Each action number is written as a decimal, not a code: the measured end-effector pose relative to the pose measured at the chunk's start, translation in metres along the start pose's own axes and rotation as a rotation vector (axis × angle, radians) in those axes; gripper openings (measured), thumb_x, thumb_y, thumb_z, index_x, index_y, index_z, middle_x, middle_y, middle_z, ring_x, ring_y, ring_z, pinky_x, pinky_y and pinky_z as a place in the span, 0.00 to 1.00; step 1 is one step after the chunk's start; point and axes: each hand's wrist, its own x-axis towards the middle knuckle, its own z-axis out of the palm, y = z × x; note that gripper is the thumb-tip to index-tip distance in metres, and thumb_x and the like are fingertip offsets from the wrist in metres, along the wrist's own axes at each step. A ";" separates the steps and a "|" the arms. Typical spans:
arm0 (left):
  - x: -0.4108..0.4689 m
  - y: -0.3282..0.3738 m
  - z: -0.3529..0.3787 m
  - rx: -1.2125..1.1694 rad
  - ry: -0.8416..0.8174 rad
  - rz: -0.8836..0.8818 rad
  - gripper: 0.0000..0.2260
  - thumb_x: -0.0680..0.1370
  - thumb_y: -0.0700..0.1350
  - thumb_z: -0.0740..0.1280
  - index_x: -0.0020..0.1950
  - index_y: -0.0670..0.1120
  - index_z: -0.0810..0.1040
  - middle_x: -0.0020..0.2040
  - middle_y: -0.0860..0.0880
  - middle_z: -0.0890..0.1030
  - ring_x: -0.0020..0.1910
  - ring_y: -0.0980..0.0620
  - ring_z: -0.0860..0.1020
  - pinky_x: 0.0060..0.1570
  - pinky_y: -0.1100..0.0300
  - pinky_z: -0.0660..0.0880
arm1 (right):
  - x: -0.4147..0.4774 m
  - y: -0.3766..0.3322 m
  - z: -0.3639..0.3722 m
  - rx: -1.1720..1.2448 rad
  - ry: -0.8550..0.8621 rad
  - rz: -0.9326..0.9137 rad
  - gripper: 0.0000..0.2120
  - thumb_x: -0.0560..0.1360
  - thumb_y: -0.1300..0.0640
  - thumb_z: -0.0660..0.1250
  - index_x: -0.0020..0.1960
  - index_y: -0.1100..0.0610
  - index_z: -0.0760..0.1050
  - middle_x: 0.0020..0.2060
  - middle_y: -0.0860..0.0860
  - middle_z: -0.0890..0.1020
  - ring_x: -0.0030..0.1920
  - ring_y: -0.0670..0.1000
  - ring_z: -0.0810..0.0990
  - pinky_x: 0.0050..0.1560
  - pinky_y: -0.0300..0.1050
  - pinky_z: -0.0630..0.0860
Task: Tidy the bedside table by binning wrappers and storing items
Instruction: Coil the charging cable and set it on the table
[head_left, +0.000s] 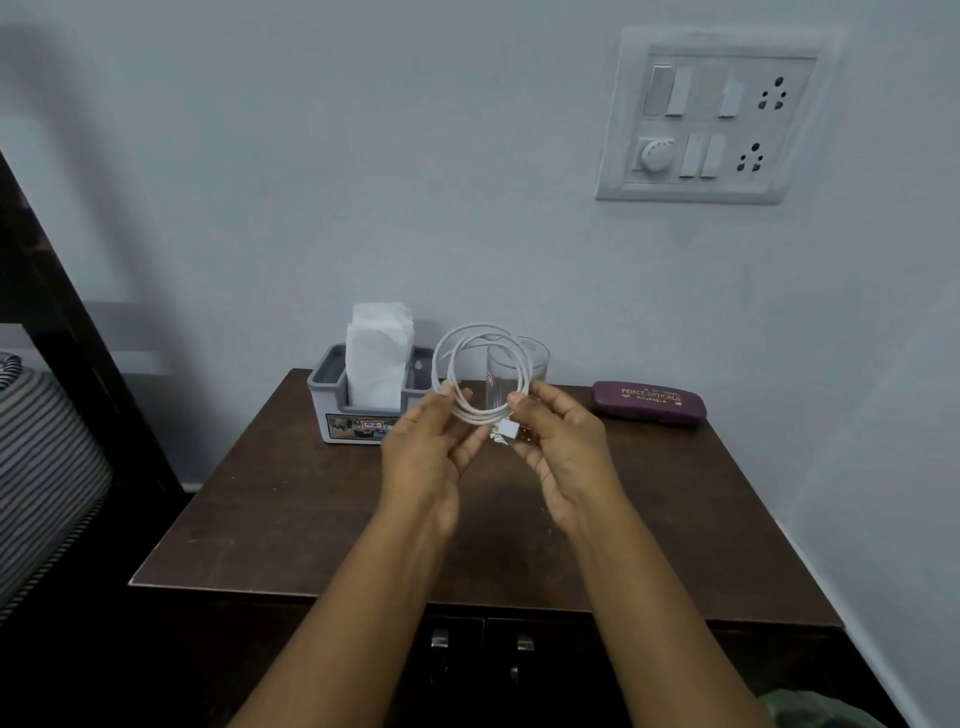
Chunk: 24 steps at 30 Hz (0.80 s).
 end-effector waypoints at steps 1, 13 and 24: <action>0.001 0.001 -0.001 0.005 0.010 0.011 0.05 0.78 0.40 0.63 0.48 0.40 0.78 0.40 0.46 0.81 0.40 0.49 0.82 0.47 0.55 0.80 | 0.000 0.002 0.000 -0.008 0.006 0.003 0.11 0.73 0.64 0.69 0.54 0.56 0.77 0.51 0.57 0.82 0.48 0.50 0.81 0.56 0.51 0.77; 0.000 -0.004 -0.001 0.250 0.022 -0.032 0.08 0.81 0.42 0.58 0.52 0.41 0.76 0.43 0.47 0.80 0.41 0.53 0.81 0.42 0.63 0.79 | 0.004 0.017 0.011 -0.172 0.192 -0.097 0.10 0.72 0.65 0.70 0.53 0.58 0.81 0.41 0.51 0.85 0.45 0.50 0.84 0.51 0.46 0.80; 0.019 0.056 -0.095 1.041 0.199 0.160 0.13 0.74 0.45 0.70 0.58 0.44 0.81 0.48 0.43 0.83 0.40 0.48 0.82 0.38 0.51 0.82 | 0.010 0.062 0.048 -0.640 -0.134 0.037 0.08 0.71 0.65 0.71 0.50 0.62 0.82 0.37 0.57 0.82 0.36 0.52 0.80 0.39 0.47 0.80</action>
